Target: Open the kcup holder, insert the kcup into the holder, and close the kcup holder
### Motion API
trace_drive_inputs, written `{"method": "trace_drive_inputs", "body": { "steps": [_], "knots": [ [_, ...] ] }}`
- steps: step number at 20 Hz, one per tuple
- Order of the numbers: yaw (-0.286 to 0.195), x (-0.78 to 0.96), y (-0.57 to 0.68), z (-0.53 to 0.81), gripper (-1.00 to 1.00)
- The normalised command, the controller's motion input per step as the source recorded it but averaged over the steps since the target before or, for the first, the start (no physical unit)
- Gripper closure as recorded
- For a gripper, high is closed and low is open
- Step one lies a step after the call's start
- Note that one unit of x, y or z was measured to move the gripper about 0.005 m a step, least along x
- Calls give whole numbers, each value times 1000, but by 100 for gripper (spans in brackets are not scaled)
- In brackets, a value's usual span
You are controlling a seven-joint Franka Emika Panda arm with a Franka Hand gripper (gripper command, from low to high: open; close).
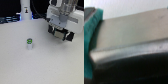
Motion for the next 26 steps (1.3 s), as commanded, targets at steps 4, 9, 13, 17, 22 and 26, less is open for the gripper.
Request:
{"method": "trace_drive_inputs", "body": {
  "steps": [4,9,13,17,22,26],
  "knots": [
    [-77,908,-370,241,100],
    [-82,863,-434,237,100],
    [-81,801,-464,207,100],
    [-71,697,-474,199,100],
    [-108,107,-88,426,-100],
    [-127,113,-144,448,-100]
  ]
}}
